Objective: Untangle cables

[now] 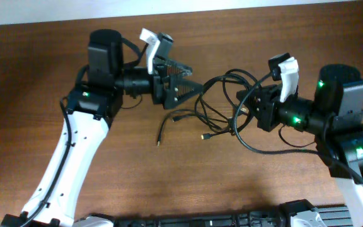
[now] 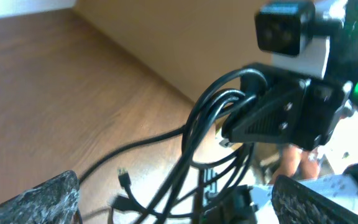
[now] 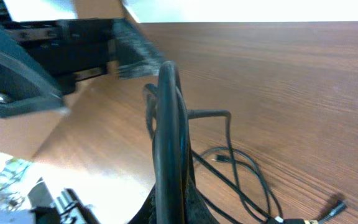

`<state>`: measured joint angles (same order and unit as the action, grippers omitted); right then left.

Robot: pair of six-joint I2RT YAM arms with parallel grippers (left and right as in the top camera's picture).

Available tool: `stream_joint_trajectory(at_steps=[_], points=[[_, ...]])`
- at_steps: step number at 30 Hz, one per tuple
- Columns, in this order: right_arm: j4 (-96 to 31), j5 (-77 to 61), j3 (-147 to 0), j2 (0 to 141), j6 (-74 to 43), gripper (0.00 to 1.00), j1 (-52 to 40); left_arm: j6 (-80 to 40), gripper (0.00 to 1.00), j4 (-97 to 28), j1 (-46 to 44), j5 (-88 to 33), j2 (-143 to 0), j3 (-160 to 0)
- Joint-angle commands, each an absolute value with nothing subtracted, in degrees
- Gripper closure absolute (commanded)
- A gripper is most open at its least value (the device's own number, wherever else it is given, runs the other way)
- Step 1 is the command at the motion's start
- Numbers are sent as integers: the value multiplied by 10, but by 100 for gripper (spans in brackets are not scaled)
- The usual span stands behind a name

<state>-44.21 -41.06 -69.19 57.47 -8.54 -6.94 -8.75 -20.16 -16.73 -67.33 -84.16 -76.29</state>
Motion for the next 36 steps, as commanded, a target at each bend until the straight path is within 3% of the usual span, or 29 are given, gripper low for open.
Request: stream_joint_trajectory(at_steps=[1,5,7,8,9,11,12,16,19,27,36], points=[[-427,-486,-693,562,-77,96,-67,45,1,-189,-217,-674,-834,-771],[-419,-493,-693,562,-77,96,-67,55,2,-185,-253,-627,-834,-771],[-419,-493,-693,562,-77,96,-67,55,13,-185,-265,-627,-834,-771],[-420,-493,-693,562,-77,96,-67,55,33,-185,-268,-627,-834,-771],[-420,-493,-693,562,-77,96,-67,55,61,-185,-269,-627,-834,-771],[-420,-493,-693,562,-77,96,-67,55,94,-185,-269,-627,-834,-771],[-420,-493,-693,563,-77,94,-67,55,100,-185,-269,-627,-834,-771],[-428,-479,-693,569,-77,69,-67,55,100,-185,-269,-627,-834,-771],[-446,-423,-693,571,-77,38,-67,55,100,-188,-268,-624,-834,-771],[-471,-334,-693,571,-77,31,-67,-48,100,-265,-268,-335,-833,-771],[-475,-304,-693,571,-77,28,-67,3,100,-292,-269,-298,-780,-771]])
